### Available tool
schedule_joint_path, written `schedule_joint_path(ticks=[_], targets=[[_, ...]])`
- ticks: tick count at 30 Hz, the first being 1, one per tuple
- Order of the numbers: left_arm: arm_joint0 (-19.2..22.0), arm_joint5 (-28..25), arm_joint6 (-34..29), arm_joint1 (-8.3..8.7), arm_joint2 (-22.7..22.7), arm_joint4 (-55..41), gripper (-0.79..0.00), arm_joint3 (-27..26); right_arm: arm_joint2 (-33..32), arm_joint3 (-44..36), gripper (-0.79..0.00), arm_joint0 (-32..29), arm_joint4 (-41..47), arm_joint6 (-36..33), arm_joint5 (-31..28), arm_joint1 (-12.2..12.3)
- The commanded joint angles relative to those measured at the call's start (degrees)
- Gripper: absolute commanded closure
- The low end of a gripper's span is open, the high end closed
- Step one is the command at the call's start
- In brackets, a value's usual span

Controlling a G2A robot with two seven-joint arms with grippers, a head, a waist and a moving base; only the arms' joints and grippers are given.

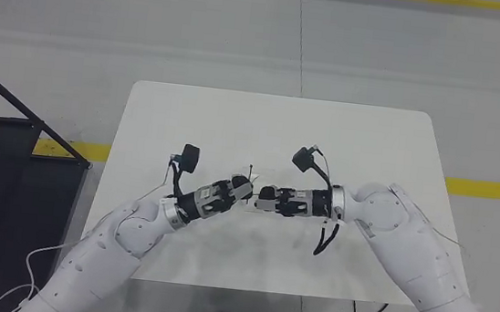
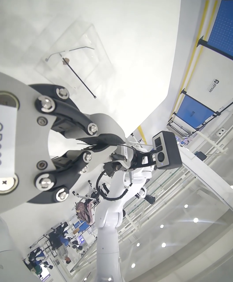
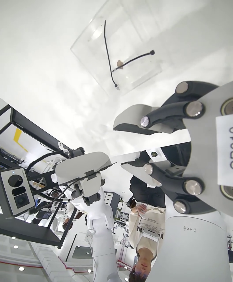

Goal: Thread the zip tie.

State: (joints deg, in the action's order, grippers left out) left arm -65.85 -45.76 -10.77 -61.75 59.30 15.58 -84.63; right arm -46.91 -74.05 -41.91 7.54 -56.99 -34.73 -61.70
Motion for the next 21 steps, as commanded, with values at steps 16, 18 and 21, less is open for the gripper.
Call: schedule_joint_path(ticks=[16,18,21], targets=[[-0.87,-0.54,-0.89,-0.12,1.11,-0.8,0.0,-0.18,-5.41,-2.39,-0.785,-2.85,-1.91,3.54,1.15,1.44],[-0.87,-0.54,-0.89,-0.12,1.11,-0.8,0.0,-0.18,-5.41,-2.39,-0.785,-2.85,-1.91,3.54,1.15,1.44],[-0.87,-0.54,-0.89,-0.12,1.11,-0.8,0.0,-0.18,-5.41,-2.39,-0.785,-2.85,-1.91,3.54,1.15,1.44]])
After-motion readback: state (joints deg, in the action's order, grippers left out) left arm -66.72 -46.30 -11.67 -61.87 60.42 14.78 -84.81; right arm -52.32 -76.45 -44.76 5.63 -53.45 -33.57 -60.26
